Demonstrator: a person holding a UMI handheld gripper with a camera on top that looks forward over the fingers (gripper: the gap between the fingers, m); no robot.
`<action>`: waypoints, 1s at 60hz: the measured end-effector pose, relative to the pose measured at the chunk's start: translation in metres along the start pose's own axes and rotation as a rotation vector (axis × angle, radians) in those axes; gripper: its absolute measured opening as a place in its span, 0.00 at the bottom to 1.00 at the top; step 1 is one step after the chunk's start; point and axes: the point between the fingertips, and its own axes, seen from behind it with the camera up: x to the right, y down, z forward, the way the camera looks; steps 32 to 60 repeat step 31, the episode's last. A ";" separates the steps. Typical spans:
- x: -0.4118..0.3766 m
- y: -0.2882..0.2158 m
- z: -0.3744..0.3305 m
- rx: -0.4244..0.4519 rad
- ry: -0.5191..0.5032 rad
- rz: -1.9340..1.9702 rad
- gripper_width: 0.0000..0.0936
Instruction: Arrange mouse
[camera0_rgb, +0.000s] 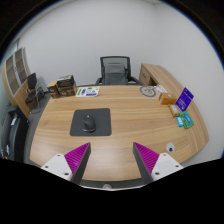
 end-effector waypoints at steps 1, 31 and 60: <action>0.003 0.001 -0.003 0.004 0.006 0.001 0.92; 0.014 0.029 -0.021 0.015 0.045 0.025 0.91; 0.014 0.029 -0.021 0.015 0.045 0.025 0.91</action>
